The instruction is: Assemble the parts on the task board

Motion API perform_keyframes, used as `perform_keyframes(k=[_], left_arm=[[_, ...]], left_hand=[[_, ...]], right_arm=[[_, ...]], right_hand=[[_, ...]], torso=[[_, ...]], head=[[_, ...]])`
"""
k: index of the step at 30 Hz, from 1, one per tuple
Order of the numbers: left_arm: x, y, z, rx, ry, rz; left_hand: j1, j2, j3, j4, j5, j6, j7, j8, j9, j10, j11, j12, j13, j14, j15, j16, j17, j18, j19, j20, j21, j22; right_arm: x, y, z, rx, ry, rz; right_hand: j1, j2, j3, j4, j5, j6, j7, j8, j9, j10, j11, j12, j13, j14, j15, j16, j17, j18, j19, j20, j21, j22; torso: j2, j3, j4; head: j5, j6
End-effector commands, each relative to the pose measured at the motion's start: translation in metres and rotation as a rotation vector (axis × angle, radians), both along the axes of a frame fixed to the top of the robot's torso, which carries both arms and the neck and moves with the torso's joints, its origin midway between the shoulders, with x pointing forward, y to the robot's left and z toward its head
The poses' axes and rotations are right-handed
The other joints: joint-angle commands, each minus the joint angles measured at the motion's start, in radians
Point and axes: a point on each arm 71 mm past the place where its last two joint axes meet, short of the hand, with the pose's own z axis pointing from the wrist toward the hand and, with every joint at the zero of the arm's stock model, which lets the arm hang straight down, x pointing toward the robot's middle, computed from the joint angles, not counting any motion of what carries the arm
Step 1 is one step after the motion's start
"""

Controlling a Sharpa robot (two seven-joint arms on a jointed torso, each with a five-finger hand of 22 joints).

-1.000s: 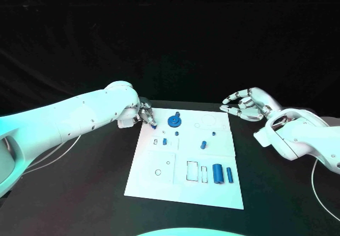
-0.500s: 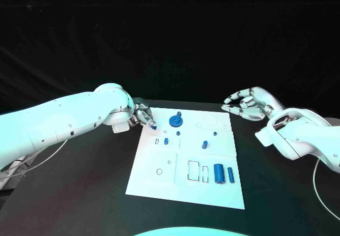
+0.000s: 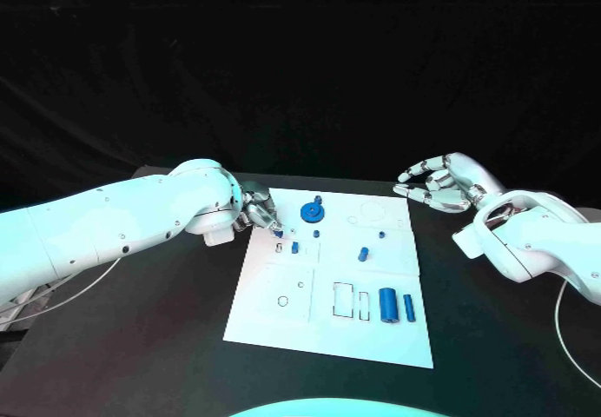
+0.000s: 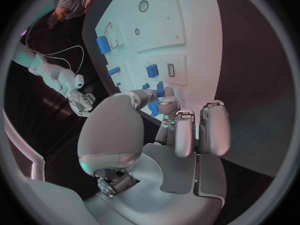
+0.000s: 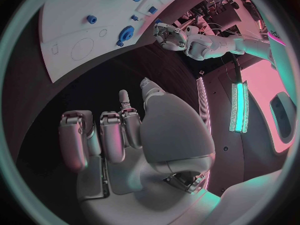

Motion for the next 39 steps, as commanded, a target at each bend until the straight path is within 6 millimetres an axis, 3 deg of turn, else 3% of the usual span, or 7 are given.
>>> perform_keyframes(k=[1, 9, 39], left_arm=[[-0.002, -0.003, -0.003, 0.036, -0.032, -0.020], [-0.007, -0.007, -0.013, 0.080, -0.031, -0.053], [-0.010, -0.013, -0.020, 0.163, -0.053, -0.101]], left_hand=[[-0.011, 0.002, 0.159, -0.151, 0.006, 0.016, -0.012, 0.004, 0.135, 0.006, -0.001, 0.003, 0.000, 0.098, -0.006, 0.006, 0.245, -0.009, 0.008, -0.002, 0.006, 0.001], [-0.013, 0.002, 0.160, -0.152, 0.006, 0.016, -0.013, 0.004, 0.135, 0.004, -0.001, 0.000, -0.004, 0.098, -0.007, 0.005, 0.244, -0.009, 0.008, -0.002, 0.006, 0.001], [-0.022, -0.003, 0.169, -0.155, 0.006, 0.016, -0.015, 0.012, 0.142, 0.010, -0.004, 0.005, 0.002, 0.099, -0.009, 0.008, 0.247, -0.010, 0.009, -0.004, 0.008, 0.003]], right_arm=[[-0.001, 0.001, -0.001, -0.004, 0.005, 0.016], [-0.001, 0.001, -0.001, -0.004, 0.005, 0.015], [-0.001, 0.001, -0.001, -0.002, 0.002, 0.019]], right_hand=[[-0.009, 0.001, -0.003, -0.001, 0.003, -0.003, -0.004, 0.004, 0.000, 0.002, -0.005, -0.001, 0.119, 0.073, -0.007, -0.004, 0.119, 0.014, 0.054, -0.006, -0.006, 0.211], [-0.009, 0.001, -0.003, -0.001, 0.003, -0.003, -0.004, 0.004, 0.000, 0.002, -0.005, -0.001, 0.119, 0.073, -0.007, -0.004, 0.119, 0.014, 0.054, -0.006, -0.006, 0.211], [-0.011, 0.001, -0.004, 0.000, 0.006, -0.003, -0.005, 0.006, 0.000, 0.002, -0.005, -0.001, 0.120, 0.073, -0.007, -0.004, 0.120, 0.014, 0.054, -0.006, -0.006, 0.211]], torso=[[0.002, 0.0002, -0.0010], [0.001, 0.0004, -0.0001], [0.001, 0.0001, -0.0009]], head=[[0.000, -0.002], [-0.001, -0.005], [0.000, -0.010]])
